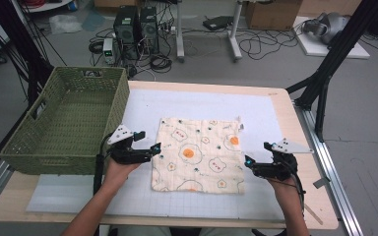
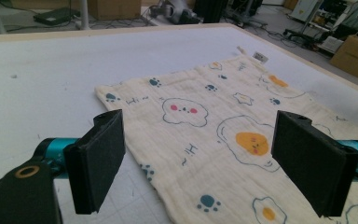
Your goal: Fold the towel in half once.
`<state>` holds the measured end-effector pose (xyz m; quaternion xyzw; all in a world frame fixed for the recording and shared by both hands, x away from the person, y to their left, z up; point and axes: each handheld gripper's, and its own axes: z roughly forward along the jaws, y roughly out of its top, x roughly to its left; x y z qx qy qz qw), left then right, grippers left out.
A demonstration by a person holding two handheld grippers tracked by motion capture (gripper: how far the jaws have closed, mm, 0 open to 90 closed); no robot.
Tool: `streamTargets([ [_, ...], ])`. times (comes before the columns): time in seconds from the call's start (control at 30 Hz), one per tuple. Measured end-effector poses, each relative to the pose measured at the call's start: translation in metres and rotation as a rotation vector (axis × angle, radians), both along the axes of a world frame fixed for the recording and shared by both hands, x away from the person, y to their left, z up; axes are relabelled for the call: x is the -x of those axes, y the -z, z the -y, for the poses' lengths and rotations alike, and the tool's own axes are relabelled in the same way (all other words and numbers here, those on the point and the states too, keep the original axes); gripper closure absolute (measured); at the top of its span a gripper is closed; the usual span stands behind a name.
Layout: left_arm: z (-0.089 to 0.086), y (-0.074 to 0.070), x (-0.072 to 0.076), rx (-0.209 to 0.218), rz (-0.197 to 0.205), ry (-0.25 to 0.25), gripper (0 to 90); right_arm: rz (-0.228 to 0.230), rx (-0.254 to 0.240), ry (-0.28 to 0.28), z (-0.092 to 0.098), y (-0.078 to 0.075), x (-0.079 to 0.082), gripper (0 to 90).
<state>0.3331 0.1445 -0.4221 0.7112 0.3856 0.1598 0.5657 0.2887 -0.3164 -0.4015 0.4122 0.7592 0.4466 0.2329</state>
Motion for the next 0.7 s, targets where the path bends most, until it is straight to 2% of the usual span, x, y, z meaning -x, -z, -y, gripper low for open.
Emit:
streamTargets([
  [0.2, 0.005, -0.007, -0.02, -0.033, -0.013, -0.01, 19.1, -0.005, -0.004, -0.007, -0.001, 0.001, 0.0, 11.2],
  [0.33, 0.009, -0.013, -0.038, -0.04, -0.024, -0.039, 21.3, -0.007, -0.004, -0.012, -0.002, 0.002, -0.001, 11.3],
  [0.43, 0.014, -0.016, -0.052, -0.062, -0.029, -0.047, 22.8, -0.013, -0.002, -0.016, -0.002, 0.003, -0.002, 11.3],
  [0.6, 0.023, -0.012, -0.074, -0.096, -0.058, -0.064, 25.1, -0.017, -0.009, -0.016, -0.002, 0.004, -0.002, 11.3],
  [0.7, 0.028, -0.008, -0.089, -0.092, -0.088, -0.077, 26.0, -0.021, -0.009, -0.016, -0.002, 0.004, -0.002, 11.3],
])
